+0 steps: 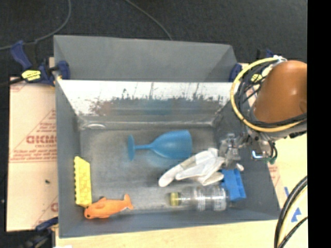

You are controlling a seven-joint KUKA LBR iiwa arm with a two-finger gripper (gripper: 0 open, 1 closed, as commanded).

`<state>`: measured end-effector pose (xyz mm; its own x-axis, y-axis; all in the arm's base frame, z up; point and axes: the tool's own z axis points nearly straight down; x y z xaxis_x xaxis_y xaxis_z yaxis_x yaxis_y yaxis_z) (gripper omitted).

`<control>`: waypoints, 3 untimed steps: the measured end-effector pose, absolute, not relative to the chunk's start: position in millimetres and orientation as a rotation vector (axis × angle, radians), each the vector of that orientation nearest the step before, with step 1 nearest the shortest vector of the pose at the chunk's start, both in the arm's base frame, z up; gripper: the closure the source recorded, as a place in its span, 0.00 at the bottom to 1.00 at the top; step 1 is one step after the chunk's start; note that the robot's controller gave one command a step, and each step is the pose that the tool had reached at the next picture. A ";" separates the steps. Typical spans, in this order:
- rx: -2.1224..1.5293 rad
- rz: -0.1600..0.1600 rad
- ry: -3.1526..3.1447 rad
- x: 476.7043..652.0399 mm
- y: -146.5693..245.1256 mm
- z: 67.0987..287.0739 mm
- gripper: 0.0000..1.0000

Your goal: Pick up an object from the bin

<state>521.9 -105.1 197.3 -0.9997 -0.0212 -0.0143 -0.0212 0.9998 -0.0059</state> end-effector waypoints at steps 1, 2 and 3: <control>0.012 -0.009 3.115 538.7 -119.4 250.1 0.00; 0.012 -0.009 3.115 538.7 -119.4 250.0 0.00; -0.122 -0.008 3.119 497.4 -66.2 177.0 0.00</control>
Offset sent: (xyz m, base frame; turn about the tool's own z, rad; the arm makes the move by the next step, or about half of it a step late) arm 0.0000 0.0000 0.0000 0.0000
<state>497.4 -66.2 177.0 -0.9967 -0.0784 -0.0200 -0.0783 0.9969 -0.0059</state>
